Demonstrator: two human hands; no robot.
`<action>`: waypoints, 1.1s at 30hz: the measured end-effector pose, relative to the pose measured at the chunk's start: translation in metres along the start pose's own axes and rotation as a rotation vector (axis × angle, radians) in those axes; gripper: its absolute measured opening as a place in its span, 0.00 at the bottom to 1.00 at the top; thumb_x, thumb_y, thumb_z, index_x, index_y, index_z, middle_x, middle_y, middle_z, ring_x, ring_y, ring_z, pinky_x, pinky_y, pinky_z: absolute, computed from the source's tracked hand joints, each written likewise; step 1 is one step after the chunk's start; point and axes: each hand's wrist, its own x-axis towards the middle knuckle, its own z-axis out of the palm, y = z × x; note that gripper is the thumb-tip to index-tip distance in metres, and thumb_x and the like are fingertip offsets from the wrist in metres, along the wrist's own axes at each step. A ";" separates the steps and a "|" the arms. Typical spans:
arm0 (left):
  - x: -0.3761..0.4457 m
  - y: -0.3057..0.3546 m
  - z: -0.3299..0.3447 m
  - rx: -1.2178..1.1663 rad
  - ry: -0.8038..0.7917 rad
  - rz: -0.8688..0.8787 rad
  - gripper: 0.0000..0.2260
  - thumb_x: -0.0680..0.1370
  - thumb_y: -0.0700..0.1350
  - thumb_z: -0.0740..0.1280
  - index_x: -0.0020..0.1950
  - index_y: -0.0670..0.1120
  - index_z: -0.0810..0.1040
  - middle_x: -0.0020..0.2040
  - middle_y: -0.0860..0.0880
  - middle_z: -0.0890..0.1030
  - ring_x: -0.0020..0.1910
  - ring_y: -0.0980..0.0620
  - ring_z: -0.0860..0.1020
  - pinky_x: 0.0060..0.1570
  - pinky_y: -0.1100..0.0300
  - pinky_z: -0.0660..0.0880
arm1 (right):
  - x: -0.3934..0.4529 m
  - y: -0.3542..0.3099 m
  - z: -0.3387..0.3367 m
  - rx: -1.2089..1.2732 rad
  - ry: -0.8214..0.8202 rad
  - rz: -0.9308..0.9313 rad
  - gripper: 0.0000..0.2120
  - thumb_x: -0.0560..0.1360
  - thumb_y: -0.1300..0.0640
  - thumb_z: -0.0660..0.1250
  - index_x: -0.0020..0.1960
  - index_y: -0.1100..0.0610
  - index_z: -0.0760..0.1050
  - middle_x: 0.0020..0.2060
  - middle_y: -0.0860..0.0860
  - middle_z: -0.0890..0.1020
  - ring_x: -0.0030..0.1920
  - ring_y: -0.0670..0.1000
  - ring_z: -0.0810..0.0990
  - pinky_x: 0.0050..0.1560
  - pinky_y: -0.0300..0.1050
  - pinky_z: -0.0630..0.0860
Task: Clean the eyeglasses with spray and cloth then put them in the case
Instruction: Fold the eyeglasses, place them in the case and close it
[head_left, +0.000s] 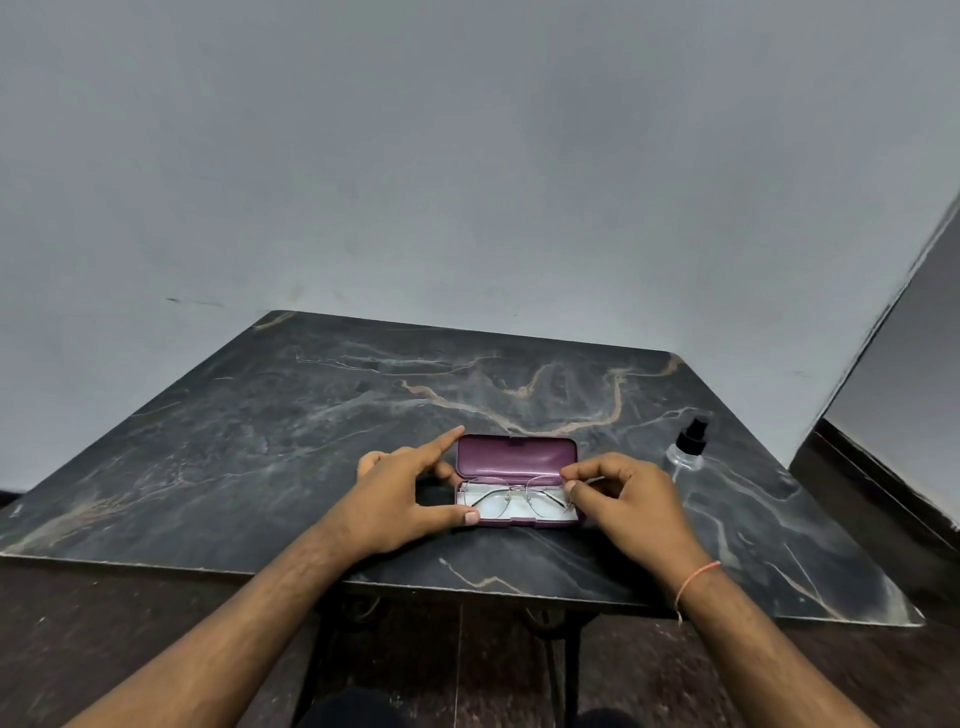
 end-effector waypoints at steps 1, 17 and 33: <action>0.000 -0.001 0.000 0.010 0.006 0.005 0.46 0.71 0.67 0.78 0.85 0.65 0.60 0.54 0.69 0.84 0.65 0.70 0.75 0.76 0.56 0.54 | -0.001 0.000 0.000 -0.013 -0.002 -0.009 0.10 0.75 0.61 0.79 0.44 0.46 0.89 0.42 0.40 0.89 0.39 0.44 0.87 0.45 0.40 0.82; -0.005 -0.003 0.004 0.062 0.041 0.087 0.47 0.66 0.79 0.69 0.83 0.71 0.56 0.62 0.76 0.77 0.66 0.72 0.71 0.71 0.69 0.47 | -0.008 -0.032 -0.002 -0.402 -0.055 -0.190 0.10 0.77 0.59 0.73 0.53 0.48 0.89 0.49 0.40 0.85 0.48 0.42 0.82 0.53 0.36 0.75; -0.004 -0.004 0.003 0.041 0.052 0.104 0.45 0.66 0.78 0.71 0.80 0.75 0.56 0.61 0.72 0.80 0.67 0.73 0.72 0.72 0.65 0.49 | -0.006 -0.050 -0.006 -0.480 0.057 -0.414 0.21 0.76 0.50 0.70 0.68 0.50 0.83 0.60 0.43 0.81 0.59 0.47 0.81 0.57 0.47 0.82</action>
